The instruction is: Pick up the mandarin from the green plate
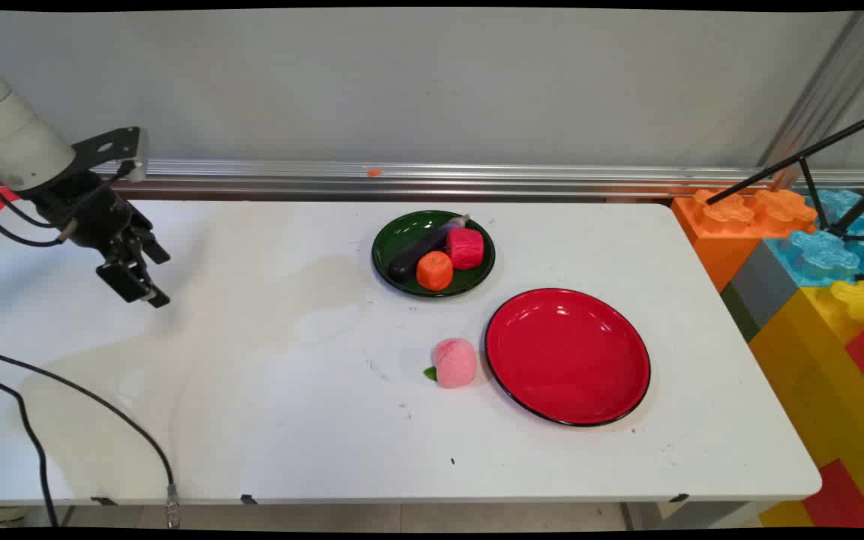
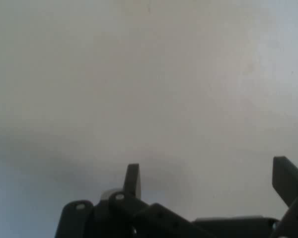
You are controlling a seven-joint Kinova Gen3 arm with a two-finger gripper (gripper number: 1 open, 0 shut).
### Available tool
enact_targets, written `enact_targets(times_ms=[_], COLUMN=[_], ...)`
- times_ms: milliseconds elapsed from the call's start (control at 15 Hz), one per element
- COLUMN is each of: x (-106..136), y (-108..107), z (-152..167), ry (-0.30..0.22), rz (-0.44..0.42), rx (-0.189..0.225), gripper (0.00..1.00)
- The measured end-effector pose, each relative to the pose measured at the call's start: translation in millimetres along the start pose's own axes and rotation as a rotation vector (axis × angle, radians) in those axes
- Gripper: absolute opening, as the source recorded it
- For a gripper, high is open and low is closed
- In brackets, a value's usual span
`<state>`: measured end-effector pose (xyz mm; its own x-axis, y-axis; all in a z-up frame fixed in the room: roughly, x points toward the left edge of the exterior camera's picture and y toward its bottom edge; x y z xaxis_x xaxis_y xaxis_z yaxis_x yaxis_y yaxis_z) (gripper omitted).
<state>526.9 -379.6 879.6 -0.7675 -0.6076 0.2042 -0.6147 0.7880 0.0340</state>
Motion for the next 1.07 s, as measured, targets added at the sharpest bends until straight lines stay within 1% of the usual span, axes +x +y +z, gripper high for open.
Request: enact_targets(times_ms=[200,333,467,533,600,800,933,1067], x=[6,17,33,45,62,105,132,156], y=[-2,-2,-1,-1,0,2,4,5], z=[1,3,6,7,10,18,25,35], ry=[0.040,0.075,0.115,0.139,0.170,0.233,0.262,0.280], rz=[-0.009,-0.022,-0.043,-0.057,-0.080,-0.137,-0.180,-0.221], rx=[0.000,0.001,0.004,0.005,0.010,0.020,0.021,0.024], gripper=[1.00,1.00,1.00,1.00,1.00,1.00,1.00,1.00])
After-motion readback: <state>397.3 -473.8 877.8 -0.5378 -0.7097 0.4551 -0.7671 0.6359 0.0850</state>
